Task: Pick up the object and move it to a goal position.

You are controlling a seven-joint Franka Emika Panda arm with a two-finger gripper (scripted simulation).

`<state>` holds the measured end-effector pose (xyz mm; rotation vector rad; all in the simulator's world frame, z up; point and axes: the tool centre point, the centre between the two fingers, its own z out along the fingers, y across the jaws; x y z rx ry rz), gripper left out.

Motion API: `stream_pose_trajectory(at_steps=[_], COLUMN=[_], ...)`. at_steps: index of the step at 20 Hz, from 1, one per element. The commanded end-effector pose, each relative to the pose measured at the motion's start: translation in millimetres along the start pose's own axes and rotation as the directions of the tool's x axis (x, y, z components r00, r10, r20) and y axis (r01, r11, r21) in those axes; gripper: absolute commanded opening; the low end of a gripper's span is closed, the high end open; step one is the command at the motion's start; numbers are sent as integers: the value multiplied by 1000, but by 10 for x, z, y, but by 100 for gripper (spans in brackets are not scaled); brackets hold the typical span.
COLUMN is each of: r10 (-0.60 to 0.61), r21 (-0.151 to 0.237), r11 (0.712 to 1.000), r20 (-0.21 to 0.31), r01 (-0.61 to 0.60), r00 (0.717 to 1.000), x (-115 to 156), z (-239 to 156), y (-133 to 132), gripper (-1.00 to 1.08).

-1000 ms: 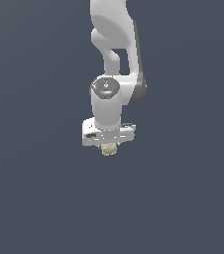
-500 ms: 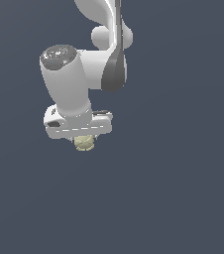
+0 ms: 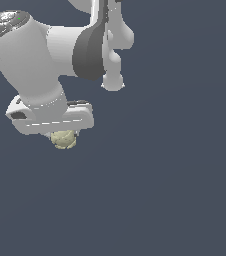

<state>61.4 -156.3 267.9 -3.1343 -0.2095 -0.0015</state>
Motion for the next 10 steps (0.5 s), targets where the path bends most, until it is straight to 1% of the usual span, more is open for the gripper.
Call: stream_pose_trajectory(at_steps=[1,5,10], r10=[-1,-1,-1], r21=[0,0,0], r11=[1000,1000,1000], r20=[1,1,1], r01=[1,1,1], r00=[1000,1000,1000], x=[18,36,48], z=[-73,-138,-155], y=[75,147,166], gripper=[-100,-100,-100])
